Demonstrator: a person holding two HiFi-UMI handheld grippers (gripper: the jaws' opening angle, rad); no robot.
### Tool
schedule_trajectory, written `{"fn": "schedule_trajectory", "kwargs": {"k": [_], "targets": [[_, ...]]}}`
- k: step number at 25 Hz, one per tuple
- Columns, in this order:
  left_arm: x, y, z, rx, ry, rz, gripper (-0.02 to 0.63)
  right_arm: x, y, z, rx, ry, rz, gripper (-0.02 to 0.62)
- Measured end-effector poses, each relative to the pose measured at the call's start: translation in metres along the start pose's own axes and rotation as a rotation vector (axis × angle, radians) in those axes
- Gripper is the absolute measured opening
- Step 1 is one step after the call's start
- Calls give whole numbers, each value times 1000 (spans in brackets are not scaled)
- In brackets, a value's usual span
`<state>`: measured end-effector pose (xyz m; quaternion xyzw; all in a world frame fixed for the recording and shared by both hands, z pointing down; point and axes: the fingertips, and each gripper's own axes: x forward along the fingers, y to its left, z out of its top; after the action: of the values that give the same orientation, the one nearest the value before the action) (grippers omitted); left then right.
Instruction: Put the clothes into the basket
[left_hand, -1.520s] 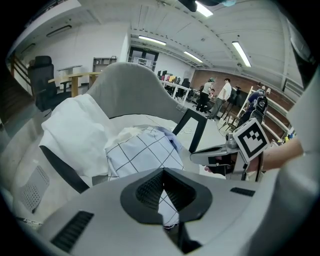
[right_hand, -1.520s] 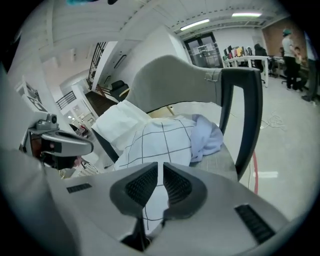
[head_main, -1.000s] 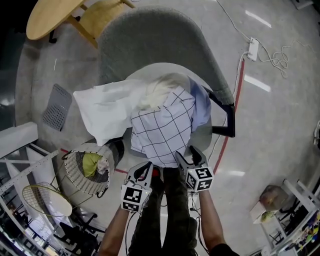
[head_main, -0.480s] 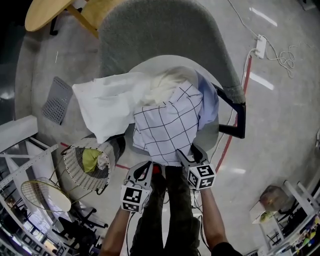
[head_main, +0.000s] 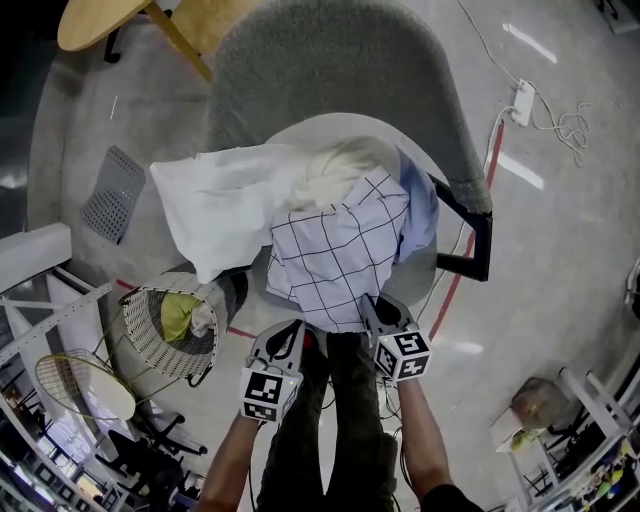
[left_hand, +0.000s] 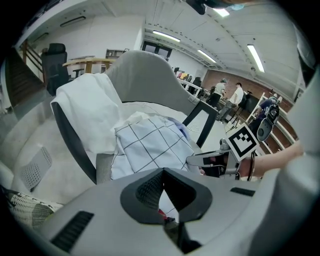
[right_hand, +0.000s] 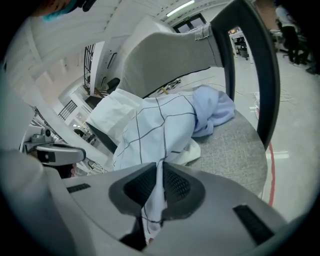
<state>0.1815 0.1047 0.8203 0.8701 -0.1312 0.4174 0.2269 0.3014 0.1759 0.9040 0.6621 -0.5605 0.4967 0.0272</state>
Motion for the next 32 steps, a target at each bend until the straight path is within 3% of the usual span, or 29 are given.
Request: {"fn": "schedule_trajectory", "kwargs": {"k": [4, 11, 24, 32], "targets": [[-11, -1, 9, 9, -22, 4, 6, -8, 7, 5, 7, -23, 5, 43], [-41, -6, 38, 18, -68, 15, 6, -39, 44, 39, -70, -82, 55, 40], [-116, -9, 124, 20, -247, 75, 6, -93, 118, 139, -277, -169, 112, 38], [-169, -13, 167, 49, -325, 111, 6, -140, 148, 192, -248, -238, 114, 38]]}}
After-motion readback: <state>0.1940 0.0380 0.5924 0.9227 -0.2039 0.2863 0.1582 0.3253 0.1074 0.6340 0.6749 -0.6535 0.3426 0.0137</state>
